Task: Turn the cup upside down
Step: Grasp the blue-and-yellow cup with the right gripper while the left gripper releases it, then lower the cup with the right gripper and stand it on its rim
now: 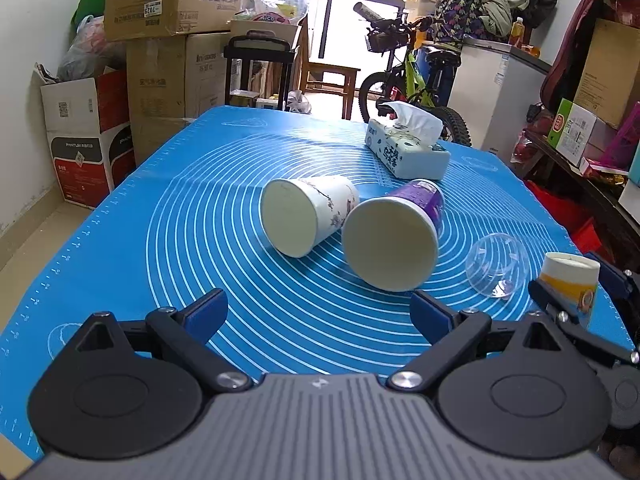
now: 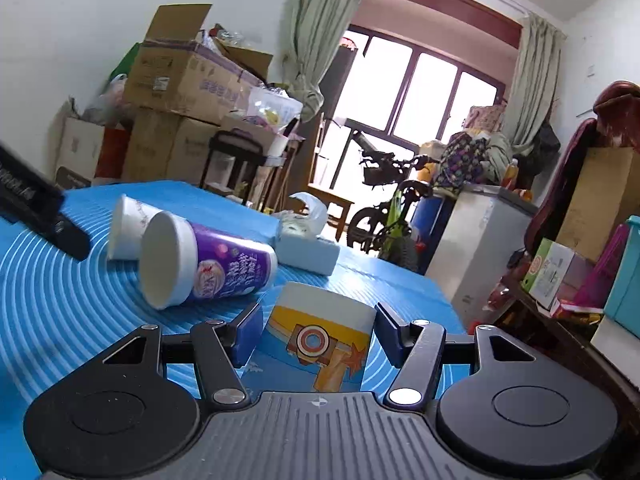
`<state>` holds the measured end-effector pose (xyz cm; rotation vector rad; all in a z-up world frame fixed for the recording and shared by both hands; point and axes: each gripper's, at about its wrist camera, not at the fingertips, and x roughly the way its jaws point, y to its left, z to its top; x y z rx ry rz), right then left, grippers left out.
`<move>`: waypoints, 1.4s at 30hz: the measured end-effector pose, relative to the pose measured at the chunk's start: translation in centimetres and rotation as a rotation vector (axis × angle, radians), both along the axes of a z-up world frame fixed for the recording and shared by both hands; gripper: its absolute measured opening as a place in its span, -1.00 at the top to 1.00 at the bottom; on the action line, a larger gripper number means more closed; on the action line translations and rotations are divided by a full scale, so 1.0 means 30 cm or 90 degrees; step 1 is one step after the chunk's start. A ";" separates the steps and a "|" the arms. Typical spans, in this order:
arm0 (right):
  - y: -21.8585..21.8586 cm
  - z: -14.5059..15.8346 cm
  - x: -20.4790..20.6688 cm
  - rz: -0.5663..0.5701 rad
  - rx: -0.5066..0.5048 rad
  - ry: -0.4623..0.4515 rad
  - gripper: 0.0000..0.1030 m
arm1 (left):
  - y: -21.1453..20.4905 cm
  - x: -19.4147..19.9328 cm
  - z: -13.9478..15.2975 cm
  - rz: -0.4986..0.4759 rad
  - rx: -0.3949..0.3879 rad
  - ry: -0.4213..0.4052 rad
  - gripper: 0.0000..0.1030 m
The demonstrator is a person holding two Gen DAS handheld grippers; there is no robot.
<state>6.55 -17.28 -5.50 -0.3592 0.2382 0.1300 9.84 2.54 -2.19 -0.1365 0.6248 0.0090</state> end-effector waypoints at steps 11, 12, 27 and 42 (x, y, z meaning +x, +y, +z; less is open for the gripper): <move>-0.064 0.022 -0.091 0.002 0.054 0.055 -0.20 | -0.032 -0.040 0.009 -0.011 -0.004 0.001 -0.88; -0.070 0.022 -0.091 0.000 0.059 0.064 -0.20 | -0.036 -0.043 0.009 -0.014 -0.003 0.002 -0.88; -0.125 0.088 -0.199 0.020 0.136 0.174 -0.76 | -0.106 -0.180 0.043 -0.026 0.023 0.005 -0.88; -0.215 0.137 -0.389 0.007 0.181 0.224 -0.76 | -0.216 -0.360 0.020 -0.054 0.063 -0.001 -0.88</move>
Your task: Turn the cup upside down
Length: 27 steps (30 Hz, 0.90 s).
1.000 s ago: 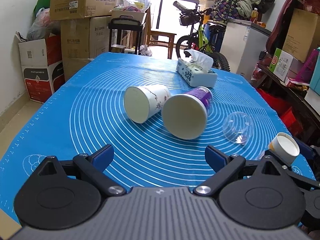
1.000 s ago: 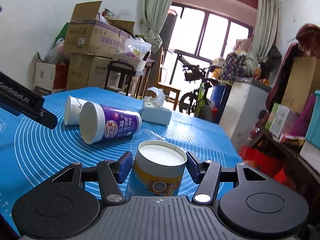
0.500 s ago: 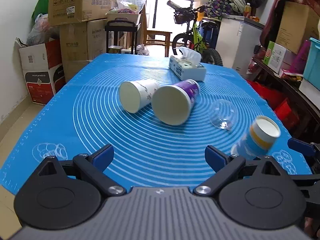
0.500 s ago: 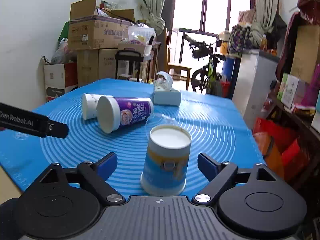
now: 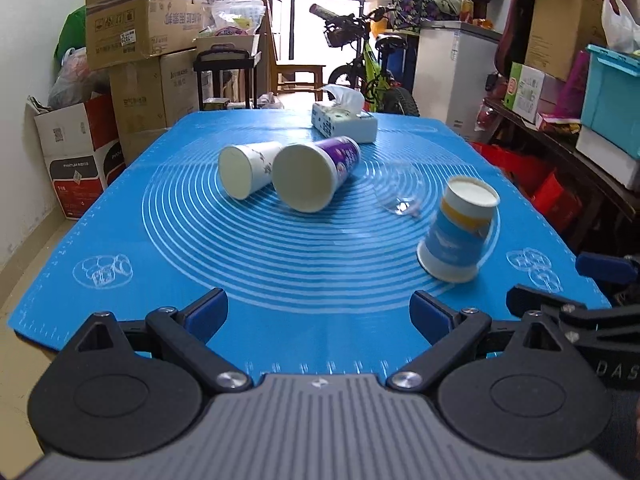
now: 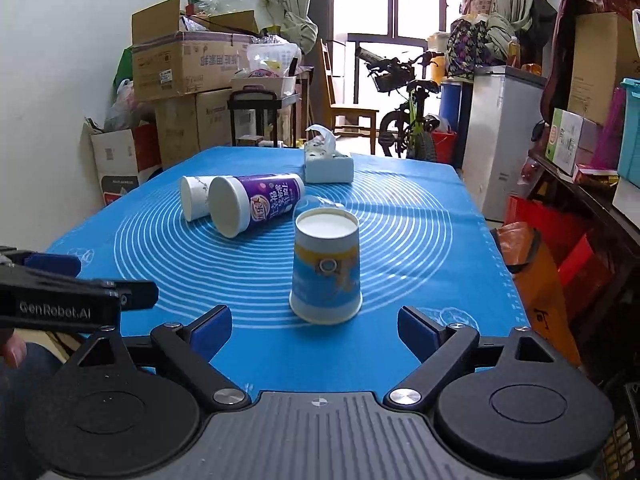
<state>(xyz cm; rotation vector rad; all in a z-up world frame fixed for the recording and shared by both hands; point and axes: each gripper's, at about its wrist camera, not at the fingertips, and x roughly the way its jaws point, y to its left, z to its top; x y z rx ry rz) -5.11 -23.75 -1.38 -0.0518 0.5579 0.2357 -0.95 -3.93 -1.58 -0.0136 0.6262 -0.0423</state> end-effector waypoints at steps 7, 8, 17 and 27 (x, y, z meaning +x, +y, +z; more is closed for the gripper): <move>-0.013 0.000 -0.055 0.002 0.013 0.006 -0.76 | -0.013 -0.065 -0.014 -0.009 0.015 0.006 -0.88; -0.013 0.001 -0.061 0.002 0.014 0.007 -0.76 | -0.013 -0.071 -0.013 -0.009 0.016 0.005 -0.88; -0.008 0.024 -0.094 0.003 0.013 0.006 -0.76 | -0.017 -0.082 -0.008 -0.015 0.011 0.003 -0.88; 0.001 0.037 -0.106 0.000 0.006 -0.011 -0.76 | -0.006 -0.082 -0.009 -0.021 0.007 0.008 -0.88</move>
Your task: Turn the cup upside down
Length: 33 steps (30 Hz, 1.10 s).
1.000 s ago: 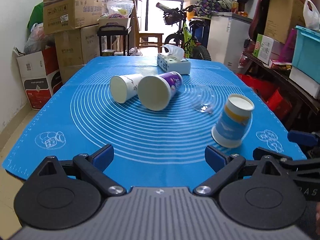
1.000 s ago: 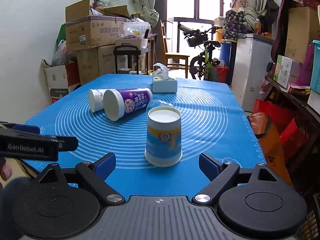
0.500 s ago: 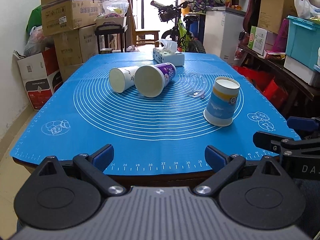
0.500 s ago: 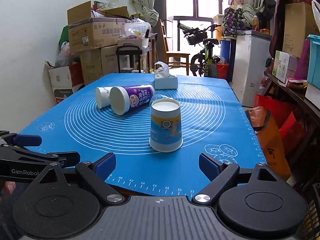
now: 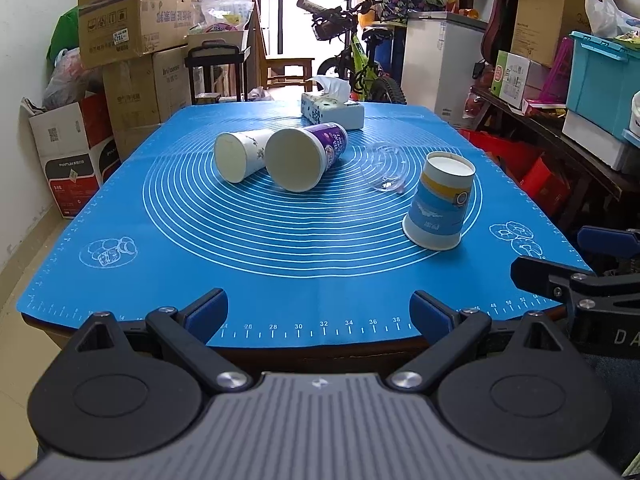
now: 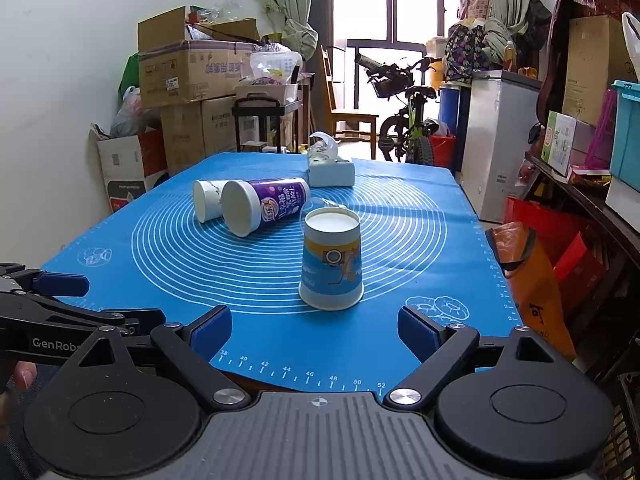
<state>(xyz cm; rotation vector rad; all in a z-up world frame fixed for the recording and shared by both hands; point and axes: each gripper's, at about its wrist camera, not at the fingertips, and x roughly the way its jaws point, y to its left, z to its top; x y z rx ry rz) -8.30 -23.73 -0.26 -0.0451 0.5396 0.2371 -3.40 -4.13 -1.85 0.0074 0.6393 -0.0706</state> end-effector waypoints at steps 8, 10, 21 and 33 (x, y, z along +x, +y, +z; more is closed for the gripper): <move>0.008 -0.005 -0.004 0.005 -0.006 0.008 -0.76 | 0.009 0.004 -0.001 0.003 -0.005 0.002 -0.88; 0.012 -0.006 -0.005 0.007 -0.010 0.011 -0.76 | 0.010 0.004 0.002 0.003 -0.005 -0.001 -0.88; 0.011 -0.003 -0.002 0.008 -0.009 0.011 -0.76 | 0.012 0.003 0.003 0.005 -0.002 -0.003 -0.88; 0.006 -0.002 0.002 0.004 -0.003 0.011 -0.77 | 0.007 0.001 0.002 0.002 0.001 -0.003 -0.88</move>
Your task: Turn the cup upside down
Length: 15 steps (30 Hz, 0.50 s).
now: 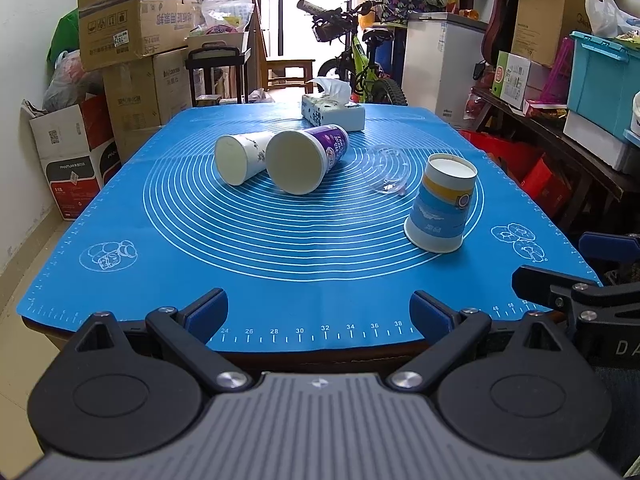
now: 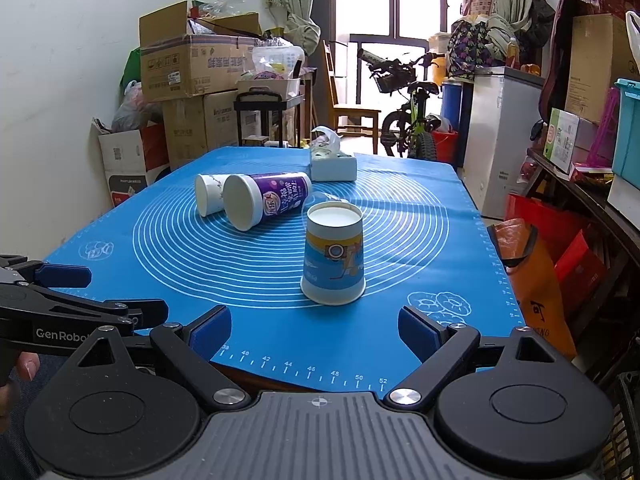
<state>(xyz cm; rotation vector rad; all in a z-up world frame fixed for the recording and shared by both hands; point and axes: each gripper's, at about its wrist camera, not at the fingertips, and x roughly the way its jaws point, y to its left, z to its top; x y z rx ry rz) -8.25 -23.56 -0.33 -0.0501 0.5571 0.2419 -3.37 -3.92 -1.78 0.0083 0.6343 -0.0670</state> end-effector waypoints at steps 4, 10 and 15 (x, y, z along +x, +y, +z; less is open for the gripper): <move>-0.001 -0.002 0.001 0.001 0.001 0.001 -0.77 | -0.002 0.000 -0.001 0.001 0.000 0.000 -0.88; -0.005 -0.007 0.005 0.002 0.002 0.003 -0.77 | -0.004 -0.001 -0.002 0.001 0.000 0.001 -0.88; -0.007 -0.010 0.007 0.001 0.005 0.006 -0.77 | -0.004 0.000 -0.003 0.000 0.001 0.001 -0.88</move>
